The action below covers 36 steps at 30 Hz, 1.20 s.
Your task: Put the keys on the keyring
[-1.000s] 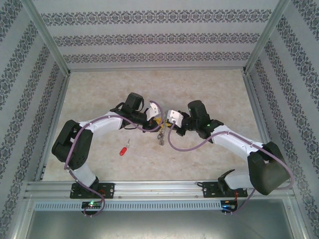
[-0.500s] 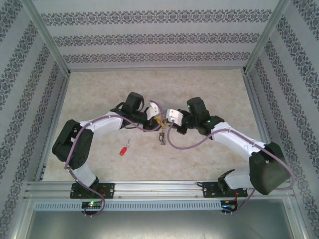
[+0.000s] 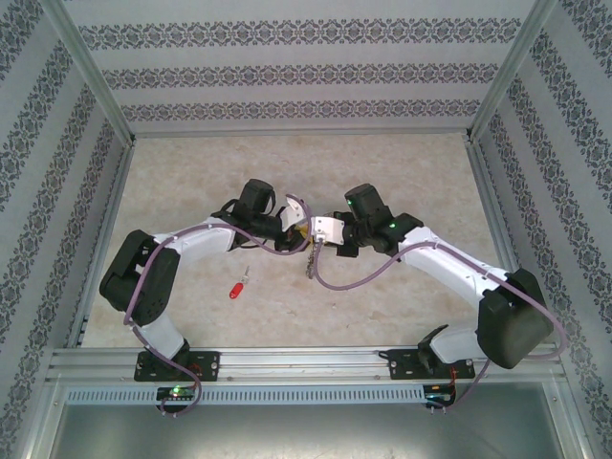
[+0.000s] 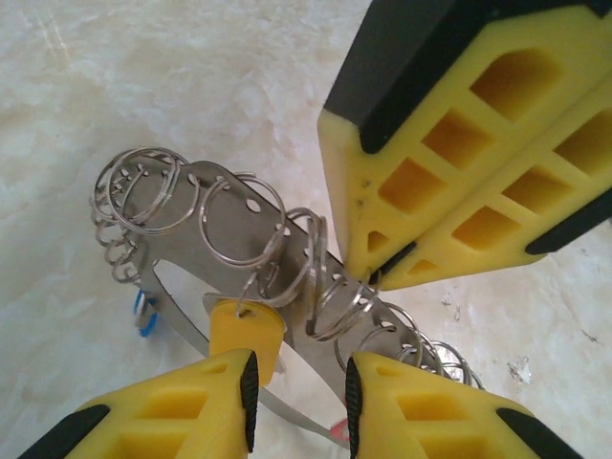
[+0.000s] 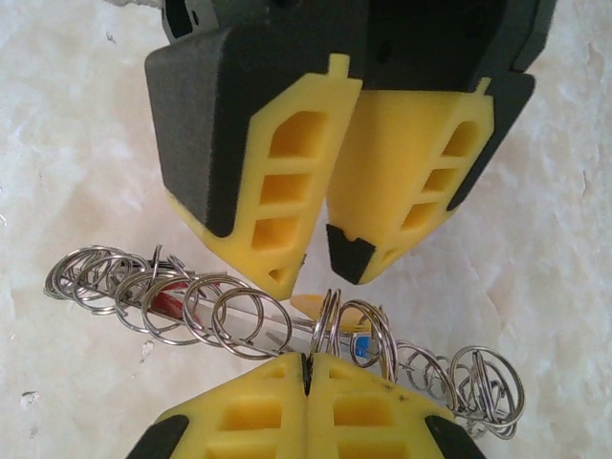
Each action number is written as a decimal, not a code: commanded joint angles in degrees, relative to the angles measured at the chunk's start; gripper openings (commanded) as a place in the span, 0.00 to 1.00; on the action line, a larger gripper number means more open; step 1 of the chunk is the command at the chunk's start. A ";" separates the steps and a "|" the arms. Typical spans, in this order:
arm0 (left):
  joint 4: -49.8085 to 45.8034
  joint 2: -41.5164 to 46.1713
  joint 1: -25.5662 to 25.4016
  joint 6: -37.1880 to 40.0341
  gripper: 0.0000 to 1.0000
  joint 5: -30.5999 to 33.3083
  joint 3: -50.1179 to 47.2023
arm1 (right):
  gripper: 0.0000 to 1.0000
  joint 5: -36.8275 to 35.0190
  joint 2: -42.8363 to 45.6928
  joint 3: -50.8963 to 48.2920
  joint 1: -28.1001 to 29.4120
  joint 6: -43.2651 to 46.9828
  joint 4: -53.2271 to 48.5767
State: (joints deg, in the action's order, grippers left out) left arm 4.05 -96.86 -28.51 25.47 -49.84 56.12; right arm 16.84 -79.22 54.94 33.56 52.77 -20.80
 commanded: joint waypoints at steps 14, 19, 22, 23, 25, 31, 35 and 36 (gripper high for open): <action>6.55 1.70 -0.31 0.18 0.34 -3.78 0.10 | 0.00 0.01 0.05 0.47 -0.41 0.38 -1.38; 6.36 1.67 -1.04 0.98 0.36 -3.39 0.63 | 0.00 0.29 -0.41 1.55 -0.60 0.55 -2.25; 6.73 1.94 -1.06 1.50 0.35 -2.98 0.49 | 0.00 1.04 -0.47 1.62 -0.89 0.34 -1.90; 6.76 2.02 -1.02 1.66 0.35 -3.34 0.57 | 0.00 1.24 -0.47 1.55 -1.08 0.26 -1.79; 7.29 2.03 -1.02 2.20 0.35 -4.18 0.55 | 0.00 1.67 -0.40 1.56 -1.42 0.05 -1.49; 9.01 1.76 -1.02 2.60 0.32 -5.12 0.48 | 0.00 3.90 0.23 1.05 -2.71 -0.92 0.01; 8.08 1.03 -1.10 3.10 0.28 -6.44 1.49 | 0.00 4.25 0.13 0.75 -3.15 -0.93 0.04; 8.07 0.91 -1.13 3.02 0.28 -6.49 1.54 | 0.00 4.32 0.16 0.71 -3.23 -1.01 0.17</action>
State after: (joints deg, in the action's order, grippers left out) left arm 9.50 -96.73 -28.47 26.24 -52.12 55.46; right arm 20.14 -79.24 55.40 30.83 52.77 -20.75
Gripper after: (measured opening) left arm 0.282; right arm 0.040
